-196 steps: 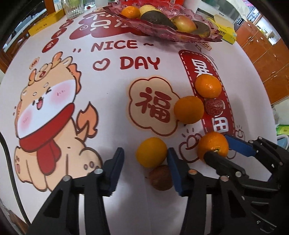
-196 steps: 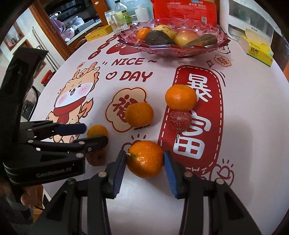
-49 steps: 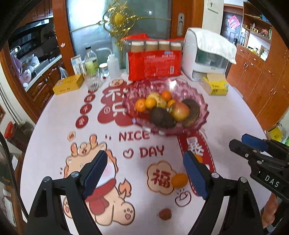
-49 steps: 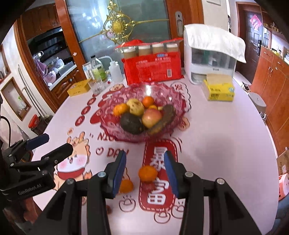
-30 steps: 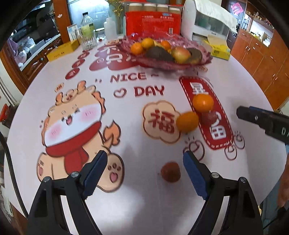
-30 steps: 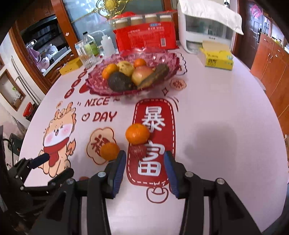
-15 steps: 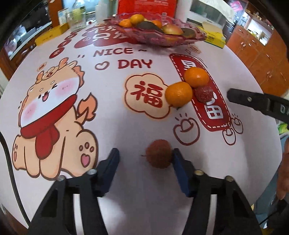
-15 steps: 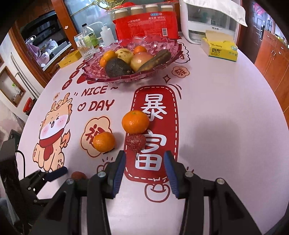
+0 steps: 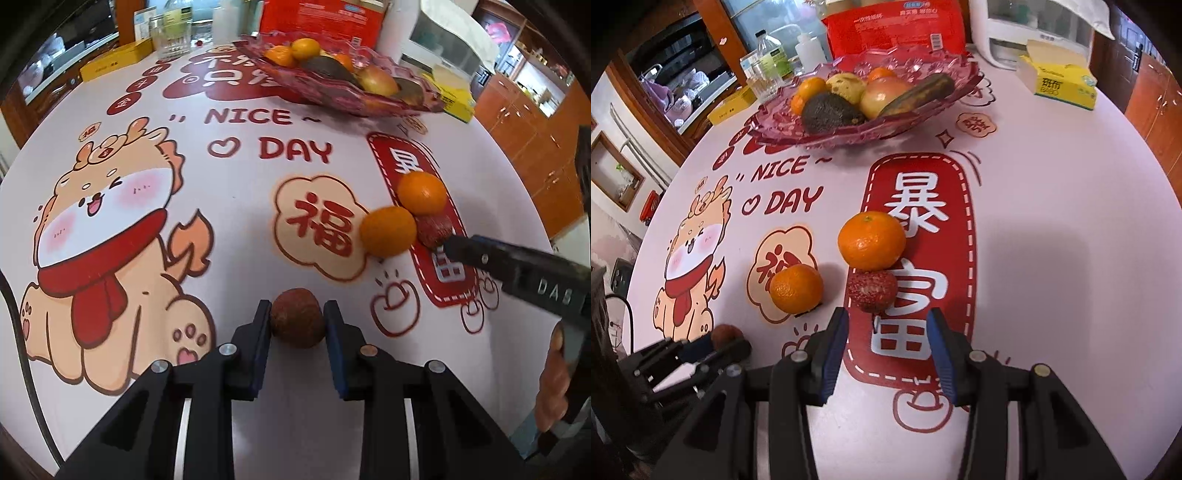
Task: Organize fruits
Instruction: 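Grasp a brown lychee with the left tool while the right tool grasps a red lychee, then lift both lychees and carry them over the pink bowl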
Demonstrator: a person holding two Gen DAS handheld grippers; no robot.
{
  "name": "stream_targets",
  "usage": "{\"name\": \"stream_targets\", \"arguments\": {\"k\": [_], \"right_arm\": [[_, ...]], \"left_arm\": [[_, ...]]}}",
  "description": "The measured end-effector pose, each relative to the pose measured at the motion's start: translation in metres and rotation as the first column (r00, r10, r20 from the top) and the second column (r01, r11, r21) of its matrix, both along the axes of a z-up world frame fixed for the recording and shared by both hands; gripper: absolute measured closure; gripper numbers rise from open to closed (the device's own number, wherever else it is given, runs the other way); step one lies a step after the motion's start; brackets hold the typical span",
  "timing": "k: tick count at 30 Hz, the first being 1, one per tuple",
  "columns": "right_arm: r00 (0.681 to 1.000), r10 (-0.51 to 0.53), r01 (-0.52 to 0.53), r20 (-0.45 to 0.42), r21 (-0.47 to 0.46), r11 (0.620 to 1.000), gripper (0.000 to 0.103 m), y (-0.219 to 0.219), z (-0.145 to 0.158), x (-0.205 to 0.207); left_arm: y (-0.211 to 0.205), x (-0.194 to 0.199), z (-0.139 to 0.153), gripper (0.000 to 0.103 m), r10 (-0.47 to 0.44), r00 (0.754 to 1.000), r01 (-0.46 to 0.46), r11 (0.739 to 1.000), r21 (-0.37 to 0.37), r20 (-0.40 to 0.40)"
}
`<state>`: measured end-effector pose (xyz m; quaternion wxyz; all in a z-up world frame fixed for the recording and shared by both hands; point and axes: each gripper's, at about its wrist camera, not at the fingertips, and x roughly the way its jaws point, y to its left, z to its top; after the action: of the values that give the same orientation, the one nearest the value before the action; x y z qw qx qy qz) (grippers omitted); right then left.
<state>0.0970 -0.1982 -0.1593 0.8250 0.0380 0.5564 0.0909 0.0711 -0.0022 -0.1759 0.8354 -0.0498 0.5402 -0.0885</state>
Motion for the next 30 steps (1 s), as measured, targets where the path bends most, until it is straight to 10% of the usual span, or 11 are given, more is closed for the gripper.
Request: {"name": "stream_targets", "arguments": {"k": [30], "right_arm": [[0.997,0.073,-0.074,0.036,0.029,0.997,0.075,0.015,0.01,-0.016]], "left_arm": [[0.007,0.006,0.02,0.077,0.011,1.0,-0.011,1.0,0.0,0.017]]}}
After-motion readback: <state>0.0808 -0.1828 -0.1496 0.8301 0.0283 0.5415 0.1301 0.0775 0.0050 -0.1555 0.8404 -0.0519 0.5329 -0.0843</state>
